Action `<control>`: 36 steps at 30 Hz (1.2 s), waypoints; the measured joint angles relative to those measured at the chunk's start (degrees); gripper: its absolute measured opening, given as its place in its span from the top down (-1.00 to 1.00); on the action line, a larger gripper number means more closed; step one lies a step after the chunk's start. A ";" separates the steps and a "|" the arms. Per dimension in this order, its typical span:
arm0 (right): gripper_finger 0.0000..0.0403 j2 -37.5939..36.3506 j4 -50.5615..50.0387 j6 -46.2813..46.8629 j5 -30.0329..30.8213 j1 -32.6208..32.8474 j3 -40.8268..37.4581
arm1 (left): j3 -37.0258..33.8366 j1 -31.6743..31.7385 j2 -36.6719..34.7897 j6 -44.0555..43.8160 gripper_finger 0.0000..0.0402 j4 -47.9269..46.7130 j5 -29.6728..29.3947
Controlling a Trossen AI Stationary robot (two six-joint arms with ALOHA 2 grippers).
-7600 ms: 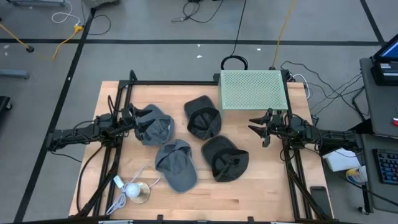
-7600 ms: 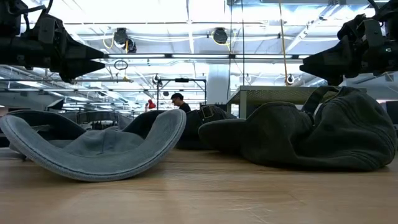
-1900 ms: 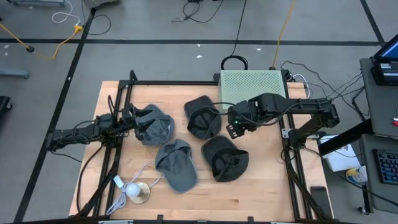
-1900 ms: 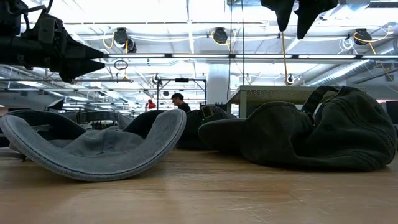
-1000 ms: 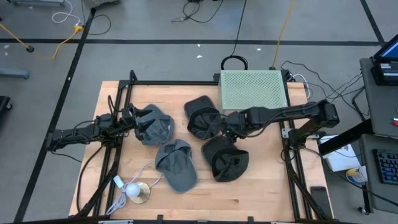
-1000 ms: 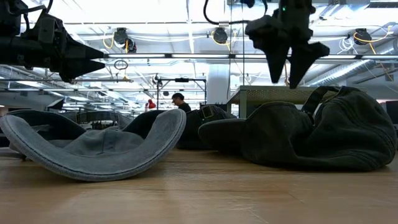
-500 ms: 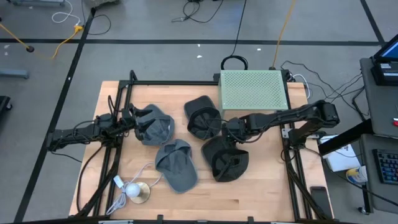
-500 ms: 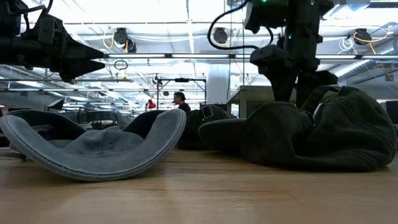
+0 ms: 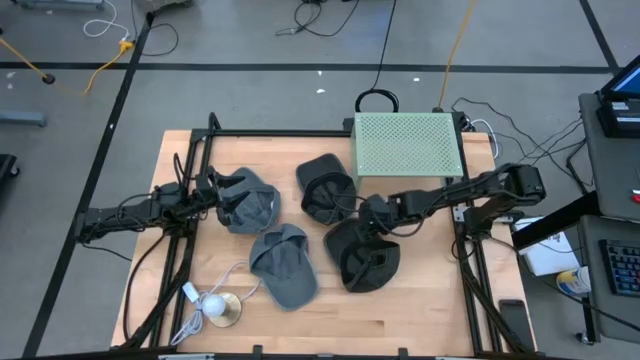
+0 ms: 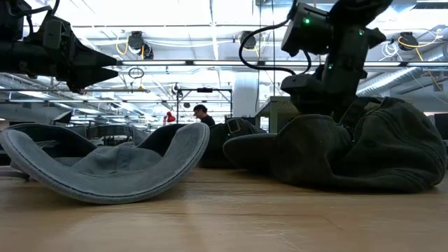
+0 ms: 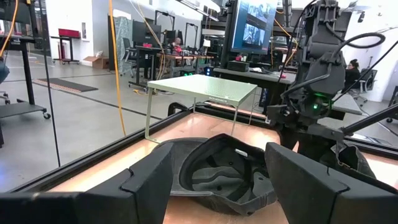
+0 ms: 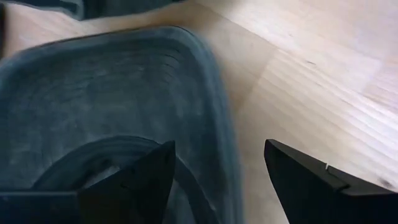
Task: Pick & Place hat
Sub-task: Put the bottom black cap on the shelf
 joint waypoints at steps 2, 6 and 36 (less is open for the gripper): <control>-0.19 0.00 2.84 -0.27 -1.45 0.00 -1.20 | -0.01 -0.01 0.00 0.00 -0.26 0.00 0.00; -0.17 0.00 7.47 -0.66 -4.93 0.00 -3.47 | -0.01 0.01 0.01 0.00 -0.26 0.00 0.00; 0.96 -11.10 9.88 -11.45 -20.97 -0.59 -4.35 | 0.00 0.01 0.02 0.00 -0.26 -0.09 0.01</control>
